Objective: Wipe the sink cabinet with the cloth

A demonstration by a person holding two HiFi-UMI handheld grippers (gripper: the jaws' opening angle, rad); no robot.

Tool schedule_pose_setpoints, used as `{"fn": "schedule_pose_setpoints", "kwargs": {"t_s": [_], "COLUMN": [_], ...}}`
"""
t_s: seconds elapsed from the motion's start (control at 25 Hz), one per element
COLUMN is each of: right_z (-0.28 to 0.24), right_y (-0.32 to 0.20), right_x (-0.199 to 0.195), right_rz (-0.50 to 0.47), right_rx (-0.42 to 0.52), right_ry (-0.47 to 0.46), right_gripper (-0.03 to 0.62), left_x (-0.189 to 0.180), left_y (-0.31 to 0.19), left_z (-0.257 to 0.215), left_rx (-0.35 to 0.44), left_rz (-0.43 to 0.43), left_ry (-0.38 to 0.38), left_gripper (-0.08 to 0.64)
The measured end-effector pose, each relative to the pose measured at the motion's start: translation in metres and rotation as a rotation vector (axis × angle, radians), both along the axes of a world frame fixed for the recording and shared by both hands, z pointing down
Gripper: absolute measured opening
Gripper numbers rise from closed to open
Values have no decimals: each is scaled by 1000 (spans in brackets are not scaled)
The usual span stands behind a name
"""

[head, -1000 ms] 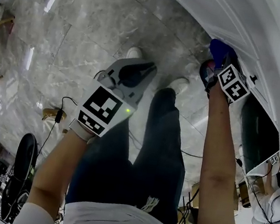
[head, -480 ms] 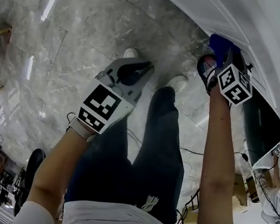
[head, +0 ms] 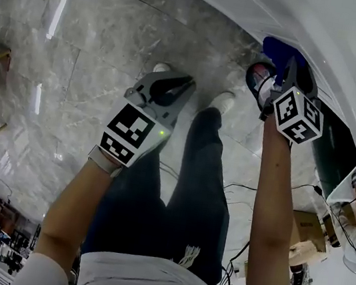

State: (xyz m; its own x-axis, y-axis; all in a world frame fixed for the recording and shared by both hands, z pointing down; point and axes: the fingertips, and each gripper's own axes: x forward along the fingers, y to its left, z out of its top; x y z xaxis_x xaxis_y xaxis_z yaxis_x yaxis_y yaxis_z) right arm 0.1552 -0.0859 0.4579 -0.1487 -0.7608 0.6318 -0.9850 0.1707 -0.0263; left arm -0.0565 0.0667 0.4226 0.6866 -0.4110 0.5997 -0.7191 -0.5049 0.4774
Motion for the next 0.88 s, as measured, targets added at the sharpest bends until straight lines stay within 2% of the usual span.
{"fn": "schedule_pose_setpoints", "kwargs": {"t_s": [0.36,0.56,0.76,0.88], "right_z": [-36,-26,-21,-15], "right_y": [9,8,7,8], "right_x": [3,14,15,16], "right_rz": [37,78,83,118], "right_rx": [32,7,25,13], "right_ry": [-44,-39,-11,-41], "right_gripper": [57,57,57,57], "left_x": [15,20,12,7], "left_y": [-5,-5,-2,1], "left_z": [-10,-10,-5,-1], "left_rx": [17,19,15,10], "left_rz": [37,41,20,9], "left_ry": [16,19,13,7], "left_gripper": [11,11,11,11]}}
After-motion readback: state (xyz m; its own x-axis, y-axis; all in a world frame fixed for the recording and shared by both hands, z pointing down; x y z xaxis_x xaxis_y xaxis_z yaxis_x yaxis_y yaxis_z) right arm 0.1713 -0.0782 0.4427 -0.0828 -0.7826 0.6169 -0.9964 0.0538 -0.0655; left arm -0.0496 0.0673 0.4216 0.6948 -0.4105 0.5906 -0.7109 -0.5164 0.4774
